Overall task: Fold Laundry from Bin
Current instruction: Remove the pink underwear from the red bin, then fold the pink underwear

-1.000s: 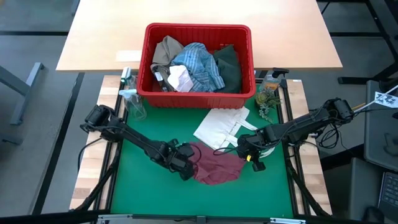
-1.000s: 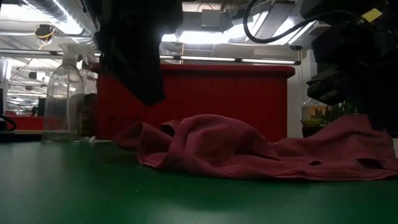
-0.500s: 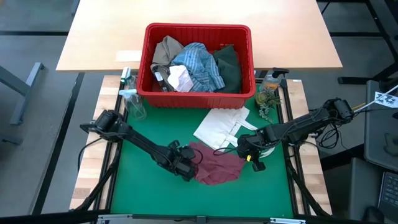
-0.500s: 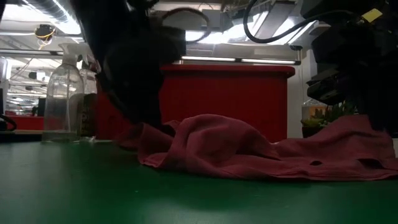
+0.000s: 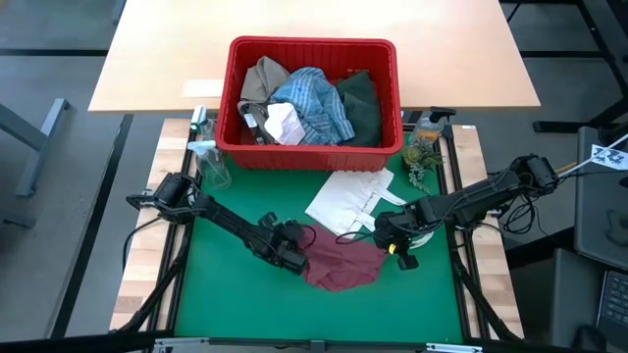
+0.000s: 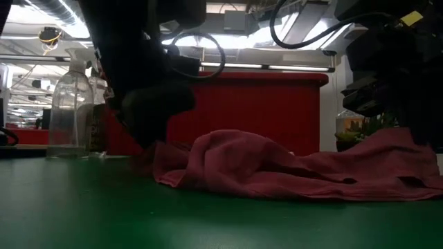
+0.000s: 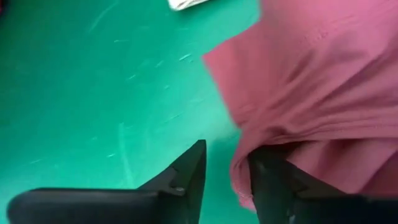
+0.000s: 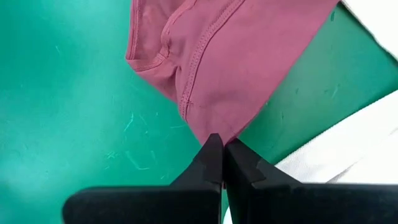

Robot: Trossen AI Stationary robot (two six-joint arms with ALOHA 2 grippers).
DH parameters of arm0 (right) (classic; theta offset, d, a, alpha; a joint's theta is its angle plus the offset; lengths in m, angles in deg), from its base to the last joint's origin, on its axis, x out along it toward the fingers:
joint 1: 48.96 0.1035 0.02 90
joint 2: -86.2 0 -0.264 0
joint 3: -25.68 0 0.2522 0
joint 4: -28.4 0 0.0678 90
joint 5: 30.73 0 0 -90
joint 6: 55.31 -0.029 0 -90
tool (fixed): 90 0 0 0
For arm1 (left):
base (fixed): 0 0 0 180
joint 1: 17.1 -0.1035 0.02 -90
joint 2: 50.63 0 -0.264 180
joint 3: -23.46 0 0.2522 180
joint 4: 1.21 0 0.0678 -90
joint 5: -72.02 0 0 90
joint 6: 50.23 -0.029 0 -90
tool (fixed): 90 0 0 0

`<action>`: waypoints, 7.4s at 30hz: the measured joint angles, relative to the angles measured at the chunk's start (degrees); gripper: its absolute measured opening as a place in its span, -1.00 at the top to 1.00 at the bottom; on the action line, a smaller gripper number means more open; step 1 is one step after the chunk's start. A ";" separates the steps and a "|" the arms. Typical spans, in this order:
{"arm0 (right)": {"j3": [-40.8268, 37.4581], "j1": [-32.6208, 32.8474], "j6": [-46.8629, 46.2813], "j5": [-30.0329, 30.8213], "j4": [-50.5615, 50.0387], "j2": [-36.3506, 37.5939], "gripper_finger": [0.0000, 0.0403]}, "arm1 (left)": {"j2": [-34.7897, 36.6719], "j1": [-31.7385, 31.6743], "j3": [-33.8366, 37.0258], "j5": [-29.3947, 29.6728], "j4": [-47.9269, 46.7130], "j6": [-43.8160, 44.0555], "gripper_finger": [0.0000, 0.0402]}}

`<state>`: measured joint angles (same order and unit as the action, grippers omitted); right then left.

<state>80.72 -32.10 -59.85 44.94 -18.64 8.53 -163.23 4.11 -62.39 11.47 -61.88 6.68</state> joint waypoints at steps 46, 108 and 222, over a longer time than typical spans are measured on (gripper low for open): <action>0.04 -0.02 -1.22 2.79 -2.99 0.00 1.00 | 0.15 -4.85 -5.86 -14.23 -8.20 -3.57 0.14; -0.02 0.00 -1.16 3.21 -3.25 0.00 1.00 | 6.81 -9.85 -5.77 -28.15 -2.41 -16.97 0.14; 9.79 16.28 -11.78 6.16 2.49 -18.18 0.19 | -4.15 2.74 -5.77 -9.42 6.62 -16.55 0.14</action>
<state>90.51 -15.81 -71.63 51.10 -16.15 -9.66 -167.38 6.85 -68.16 2.06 -55.26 -9.87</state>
